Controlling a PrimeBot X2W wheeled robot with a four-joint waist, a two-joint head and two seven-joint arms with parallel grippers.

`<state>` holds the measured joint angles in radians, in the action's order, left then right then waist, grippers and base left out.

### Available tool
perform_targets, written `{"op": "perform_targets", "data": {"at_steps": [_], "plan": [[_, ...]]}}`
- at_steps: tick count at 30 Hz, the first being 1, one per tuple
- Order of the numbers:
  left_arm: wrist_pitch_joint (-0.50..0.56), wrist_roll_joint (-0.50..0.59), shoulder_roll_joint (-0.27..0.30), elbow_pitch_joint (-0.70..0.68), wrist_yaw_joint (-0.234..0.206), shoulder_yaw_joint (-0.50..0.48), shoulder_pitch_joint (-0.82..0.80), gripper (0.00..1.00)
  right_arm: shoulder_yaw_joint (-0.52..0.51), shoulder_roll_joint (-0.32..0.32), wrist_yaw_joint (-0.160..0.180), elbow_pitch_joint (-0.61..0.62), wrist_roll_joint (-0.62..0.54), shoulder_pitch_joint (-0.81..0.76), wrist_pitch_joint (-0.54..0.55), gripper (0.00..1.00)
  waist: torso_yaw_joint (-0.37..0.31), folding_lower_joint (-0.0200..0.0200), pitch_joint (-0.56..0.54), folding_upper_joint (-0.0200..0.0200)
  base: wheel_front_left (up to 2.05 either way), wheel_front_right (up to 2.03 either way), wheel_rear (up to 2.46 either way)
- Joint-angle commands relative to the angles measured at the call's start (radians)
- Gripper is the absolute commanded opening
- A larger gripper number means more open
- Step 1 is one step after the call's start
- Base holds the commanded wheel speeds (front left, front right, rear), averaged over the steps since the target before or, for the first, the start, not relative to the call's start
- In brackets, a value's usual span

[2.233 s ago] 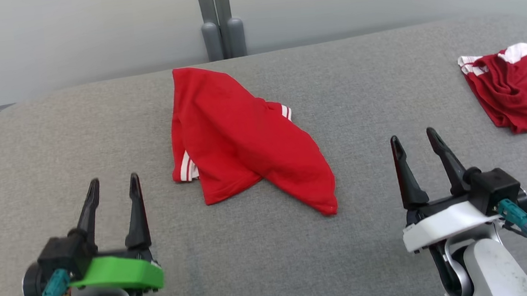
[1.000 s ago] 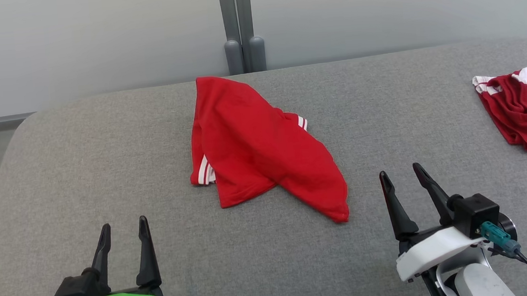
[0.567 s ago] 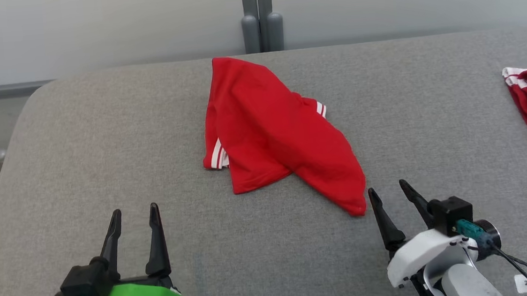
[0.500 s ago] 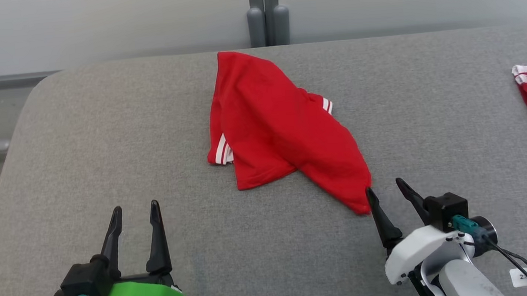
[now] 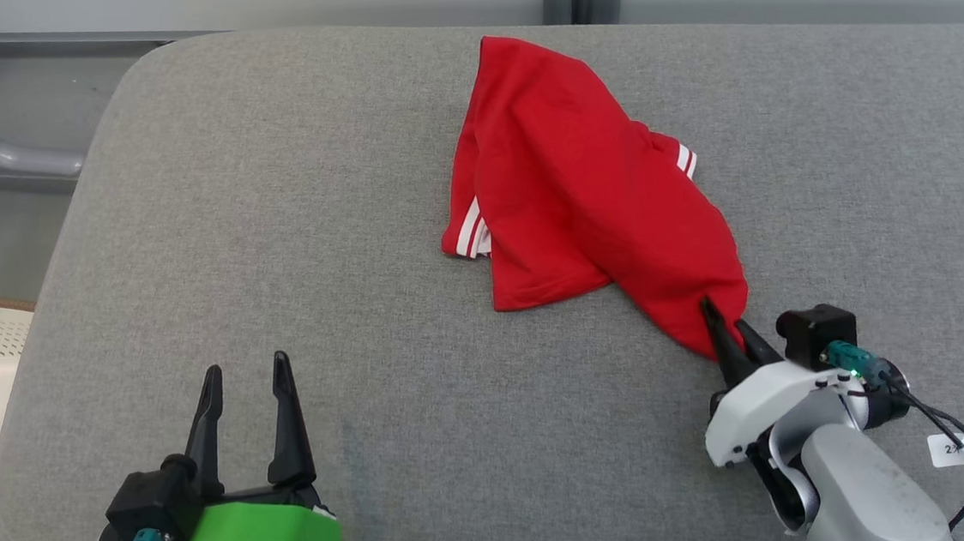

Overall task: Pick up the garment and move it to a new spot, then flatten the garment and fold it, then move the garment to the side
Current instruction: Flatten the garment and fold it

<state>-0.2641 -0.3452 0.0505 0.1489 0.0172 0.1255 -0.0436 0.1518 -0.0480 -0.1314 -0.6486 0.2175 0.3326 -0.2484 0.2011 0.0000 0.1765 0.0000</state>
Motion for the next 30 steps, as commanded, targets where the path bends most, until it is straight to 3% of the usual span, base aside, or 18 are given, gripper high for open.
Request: {"op": "perform_targets", "data": {"at_steps": [1,8,13,24,30], "plan": [[0.0,-0.005,0.001,-0.003,-0.004,-0.003,-0.008,1.0,-0.02,-0.004,0.001,0.027,-0.018,0.018,-0.01,0.0,-0.003,0.0,-0.003,0.0,0.0,0.0,0.0],[0.0,-0.009,0.001,-0.012,-0.01,0.011,-0.01,1.0,-0.085,-0.053,0.001,0.176,-0.069,0.08,0.009,0.0,-0.026,0.0,-0.005,0.0,0.0,0.0,0.0],[0.0,-0.012,0.001,-0.013,-0.001,0.032,-0.033,1.0,-0.084,-0.182,0.001,0.206,-0.091,0.188,0.091,0.0,-0.008,0.0,0.02,0.0,0.0,0.0,0.0],[0.0,-0.024,0.001,-0.021,-0.003,0.076,-0.075,1.0,-0.103,-0.46,0.002,-0.021,-0.087,0.428,0.231,0.0,0.093,0.0,0.089,0.0,0.0,0.0,0.0],[0.0,-0.026,0.001,-0.025,-0.006,0.087,-0.089,1.0,-0.166,-0.533,0.002,-0.153,-0.15,0.519,0.237,0.03,0.121,0.0,0.133,0.0,0.0,0.0,0.0]]}}
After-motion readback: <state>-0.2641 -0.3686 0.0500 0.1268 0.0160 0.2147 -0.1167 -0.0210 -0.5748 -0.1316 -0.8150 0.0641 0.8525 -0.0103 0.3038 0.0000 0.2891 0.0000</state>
